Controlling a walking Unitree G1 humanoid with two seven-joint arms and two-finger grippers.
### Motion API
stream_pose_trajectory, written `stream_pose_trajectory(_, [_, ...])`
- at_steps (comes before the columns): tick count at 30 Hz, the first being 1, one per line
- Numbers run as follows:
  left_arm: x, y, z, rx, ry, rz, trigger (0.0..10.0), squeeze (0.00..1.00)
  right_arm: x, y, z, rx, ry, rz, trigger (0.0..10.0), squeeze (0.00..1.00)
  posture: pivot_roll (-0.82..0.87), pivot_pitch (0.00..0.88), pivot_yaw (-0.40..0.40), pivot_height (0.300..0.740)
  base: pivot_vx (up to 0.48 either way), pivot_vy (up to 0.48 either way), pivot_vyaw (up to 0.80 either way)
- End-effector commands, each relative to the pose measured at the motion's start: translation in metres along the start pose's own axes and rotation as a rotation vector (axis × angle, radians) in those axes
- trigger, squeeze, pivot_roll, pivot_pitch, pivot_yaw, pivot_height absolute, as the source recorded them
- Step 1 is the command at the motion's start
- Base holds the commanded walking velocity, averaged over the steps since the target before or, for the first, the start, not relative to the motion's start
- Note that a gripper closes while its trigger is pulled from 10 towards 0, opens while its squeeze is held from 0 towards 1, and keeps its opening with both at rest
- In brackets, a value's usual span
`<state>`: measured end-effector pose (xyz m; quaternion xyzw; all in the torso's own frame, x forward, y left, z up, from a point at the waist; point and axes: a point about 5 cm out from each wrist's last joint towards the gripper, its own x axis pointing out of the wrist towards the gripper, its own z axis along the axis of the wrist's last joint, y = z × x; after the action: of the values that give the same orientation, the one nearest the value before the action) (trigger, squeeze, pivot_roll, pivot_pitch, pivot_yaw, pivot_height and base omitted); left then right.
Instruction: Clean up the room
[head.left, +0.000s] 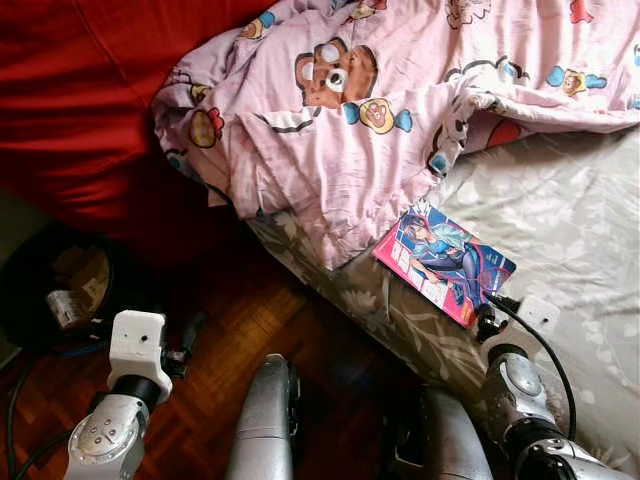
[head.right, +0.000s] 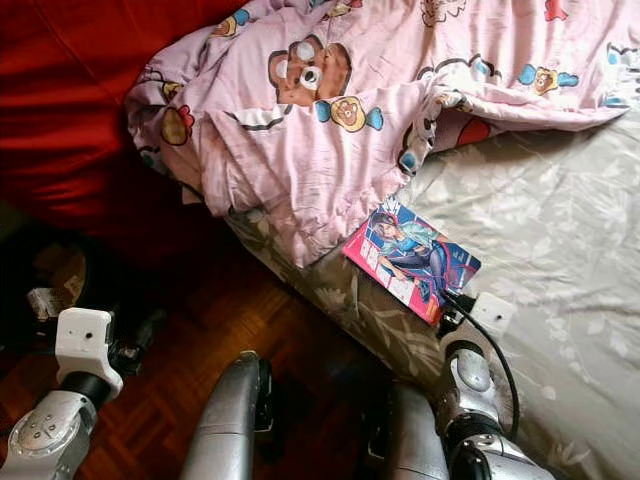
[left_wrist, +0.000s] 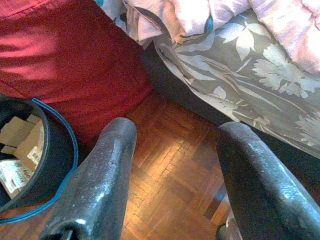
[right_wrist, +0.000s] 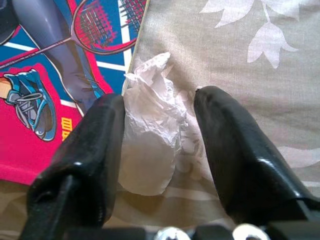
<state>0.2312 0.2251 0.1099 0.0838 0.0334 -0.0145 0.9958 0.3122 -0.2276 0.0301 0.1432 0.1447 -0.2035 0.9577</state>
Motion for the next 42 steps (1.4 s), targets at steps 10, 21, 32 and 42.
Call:
stream_pose_trajectory(10, [-0.007, 0.012, -0.003, 0.043, 0.034, 0.016, 10.0, 0.00, -0.007, -0.010, -0.020, 0.009, 0.068, -0.034, 0.0, 0.00, 0.21, 0.461, 0.120, 0.651, 0.000, 0.000, 0.00])
stream_pose_trajectory(21, [-0.009, 0.027, -0.005, 0.066, 0.048, 0.043, 10.0, 0.00, -0.009, -0.011, -0.023, 0.003, 0.072, -0.021, 0.0, 0.00, 0.20, 0.455, 0.121, 0.651, 0.000, 0.000, 0.00])
stream_pose_trajectory(32, [0.002, 0.029, -0.016, -0.021, 0.053, 0.092, 10.0, 0.00, -0.009, -0.025, -0.019, 0.004, 0.039, -0.048, 0.0, 0.00, 0.15, 0.382, 0.096, 0.651, 0.000, 0.000, 0.00])
stream_pose_trajectory(42, [0.023, 0.023, -0.048, -0.099, 0.098, 0.135, 10.0, 0.00, -0.013, -0.031, -0.010, -0.071, -0.073, 0.042, 0.0, 0.00, 0.04, 0.125, 0.043, 0.651, 0.000, 0.000, 0.00])
